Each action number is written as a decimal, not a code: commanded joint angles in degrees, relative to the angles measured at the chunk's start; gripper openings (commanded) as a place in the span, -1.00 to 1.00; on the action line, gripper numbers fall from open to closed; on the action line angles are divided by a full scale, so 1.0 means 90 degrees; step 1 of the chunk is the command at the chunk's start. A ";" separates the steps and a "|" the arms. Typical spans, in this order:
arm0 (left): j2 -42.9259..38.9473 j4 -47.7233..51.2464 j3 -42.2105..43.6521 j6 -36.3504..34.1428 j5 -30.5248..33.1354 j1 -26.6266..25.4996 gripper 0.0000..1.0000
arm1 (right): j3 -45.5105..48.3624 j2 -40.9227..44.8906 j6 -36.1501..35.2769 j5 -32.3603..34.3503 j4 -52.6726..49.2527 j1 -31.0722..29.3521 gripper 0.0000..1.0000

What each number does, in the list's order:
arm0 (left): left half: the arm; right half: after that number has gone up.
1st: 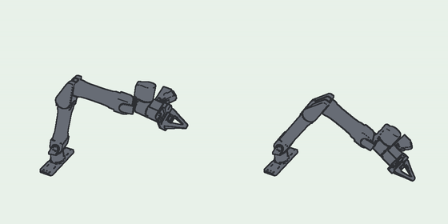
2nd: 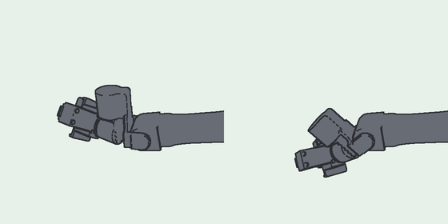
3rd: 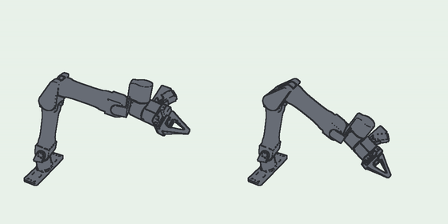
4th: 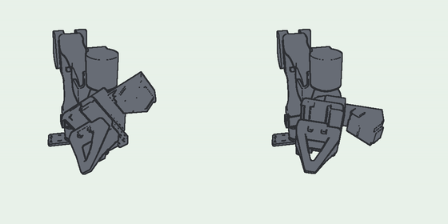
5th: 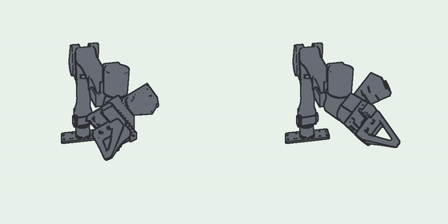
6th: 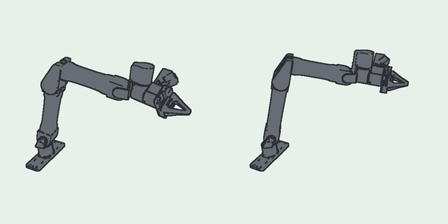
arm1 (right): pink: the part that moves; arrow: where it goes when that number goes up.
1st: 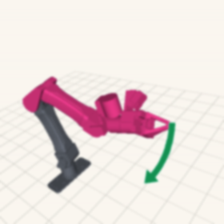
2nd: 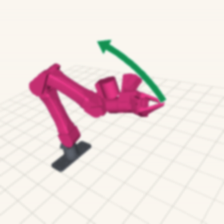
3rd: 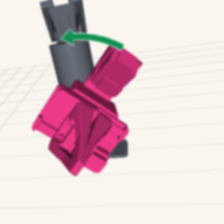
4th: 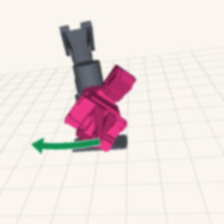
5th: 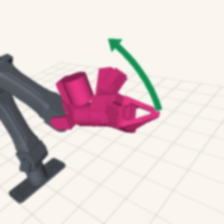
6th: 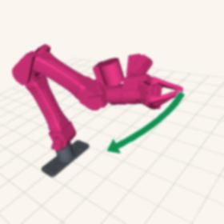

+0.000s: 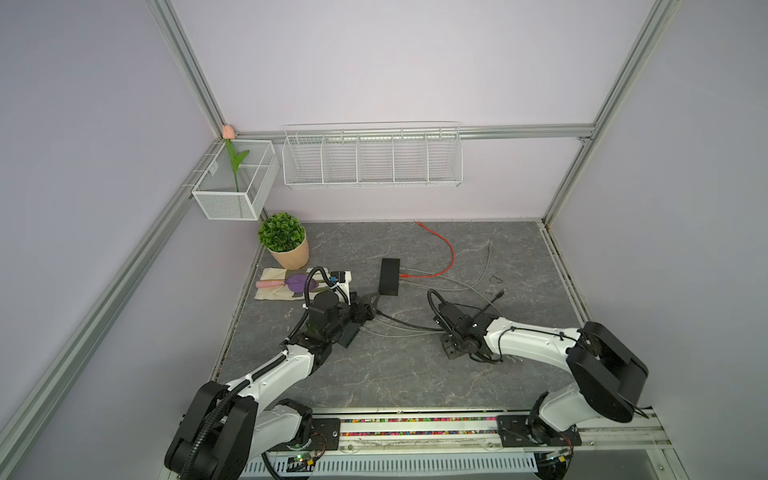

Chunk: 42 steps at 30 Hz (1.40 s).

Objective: Insert the plug into the switch port

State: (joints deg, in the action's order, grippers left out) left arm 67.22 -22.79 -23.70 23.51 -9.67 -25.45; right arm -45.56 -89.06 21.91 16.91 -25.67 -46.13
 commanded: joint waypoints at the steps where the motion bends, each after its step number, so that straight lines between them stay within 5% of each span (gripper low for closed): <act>1: 0.0147 -0.0011 -0.0252 -0.0083 0.0126 -0.0016 0.72 | -0.0216 -0.0321 -0.0407 0.0149 -0.0024 0.0380 0.05; 20: 0.1075 0.0253 -0.1248 -0.0261 0.0007 0.0544 0.77 | -0.2465 -0.2468 -0.1108 -0.1050 0.0720 0.1922 0.00; 33: 0.1319 0.0600 -0.1758 -0.0439 0.0287 0.0748 0.79 | -0.2106 -0.0567 -0.1721 -0.1251 0.0170 0.1876 0.27; 42: 0.1157 0.1189 -0.2201 -0.0630 0.0462 0.0748 0.80 | -0.2615 -0.0339 -0.1830 -0.1759 0.0254 0.1893 0.34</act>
State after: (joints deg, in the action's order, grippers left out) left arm 78.98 -14.66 -41.63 19.40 -7.14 -19.07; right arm -66.96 -92.77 6.72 3.29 -22.90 -29.23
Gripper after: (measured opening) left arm 0.901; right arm 0.669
